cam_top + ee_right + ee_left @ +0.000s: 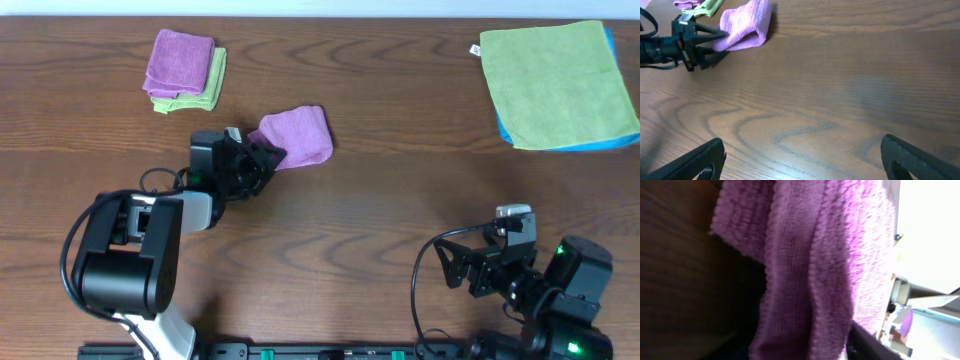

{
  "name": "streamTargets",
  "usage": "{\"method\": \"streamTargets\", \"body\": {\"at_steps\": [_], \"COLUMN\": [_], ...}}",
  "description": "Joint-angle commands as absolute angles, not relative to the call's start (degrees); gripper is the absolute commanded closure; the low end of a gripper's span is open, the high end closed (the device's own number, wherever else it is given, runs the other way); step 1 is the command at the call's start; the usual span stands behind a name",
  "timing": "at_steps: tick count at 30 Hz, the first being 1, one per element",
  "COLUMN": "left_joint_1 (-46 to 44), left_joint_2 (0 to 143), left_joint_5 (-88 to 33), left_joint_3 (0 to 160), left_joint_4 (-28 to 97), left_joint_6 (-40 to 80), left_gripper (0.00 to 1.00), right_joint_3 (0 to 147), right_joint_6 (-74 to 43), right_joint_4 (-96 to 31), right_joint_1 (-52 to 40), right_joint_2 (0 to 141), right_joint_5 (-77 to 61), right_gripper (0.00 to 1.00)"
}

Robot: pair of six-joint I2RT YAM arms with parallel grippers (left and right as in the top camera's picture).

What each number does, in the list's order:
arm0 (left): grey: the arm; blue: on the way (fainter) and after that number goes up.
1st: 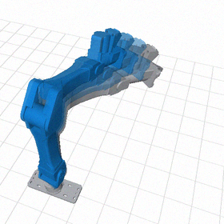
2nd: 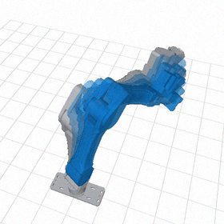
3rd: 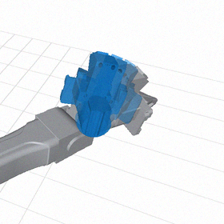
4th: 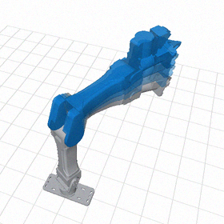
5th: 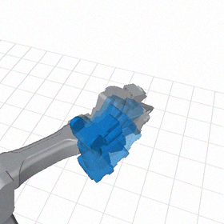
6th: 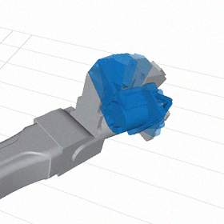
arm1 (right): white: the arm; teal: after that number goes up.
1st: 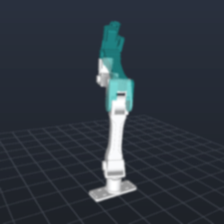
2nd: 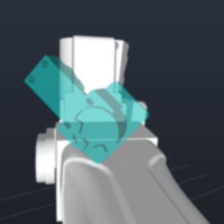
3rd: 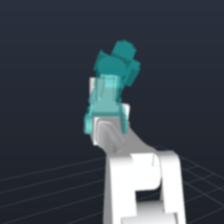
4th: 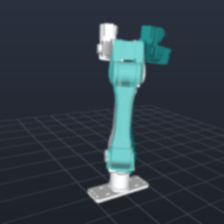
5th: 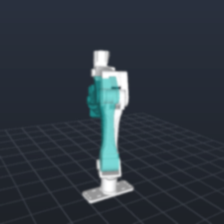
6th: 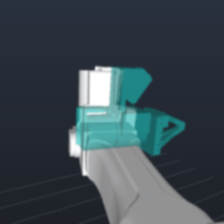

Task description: Fold the cloth

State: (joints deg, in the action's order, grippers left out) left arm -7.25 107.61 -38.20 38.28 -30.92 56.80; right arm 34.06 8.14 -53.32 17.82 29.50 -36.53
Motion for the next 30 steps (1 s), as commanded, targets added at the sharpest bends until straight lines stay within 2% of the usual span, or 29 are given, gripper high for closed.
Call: {"method": "streamTargets", "body": {"at_steps": [1,2,4,9,14,20,30], "left_joint_1": [-8.1,-8.3,-8.4,-8.4,-8.2,-8.2,-8.2], "left_joint_2": [114.2,114.6,115.1,115.1,114.1,107.0,98.1], "left_joint_5": [-31.6,-31.6,-31.6,-33.3,-40.0,-42.0,-39.0], "left_joint_3": [34.9,34.9,35.0,35.2,37.1,38.6,42.2], "left_joint_4": [-28.0,-28.4,-29.0,-32.4,-36.4,-36.4,-25.8], "left_joint_6": [55.3,55.2,55.2,54.0,53.9,53.7,51.2], "left_gripper": [0.64,0.78,0.94,0.94,0.94,0.94,0.94], "right_joint_3": [34.0,34.0,34.0,34.0,34.0,34.0,34.0], "right_joint_6": [7.8,7.8,7.8,7.8,7.8,7.8,7.8], "right_joint_4": [-53.4,-53.4,-53.4,-53.4,-53.4,-53.4,-53.4], "right_joint_1": [18.3,18.3,18.3,18.3,18.3,18.3,18.3], "right_joint_2": [29.1,29.1,29.1,29.1,29.1,29.1,29.1], "right_joint_5": [-37.7,-37.7,-37.7,-37.7,-37.7,-37.7,-37.7], "right_gripper": [0.01,0.01,0.01,0.01,0.01,0.01,0.01]}}
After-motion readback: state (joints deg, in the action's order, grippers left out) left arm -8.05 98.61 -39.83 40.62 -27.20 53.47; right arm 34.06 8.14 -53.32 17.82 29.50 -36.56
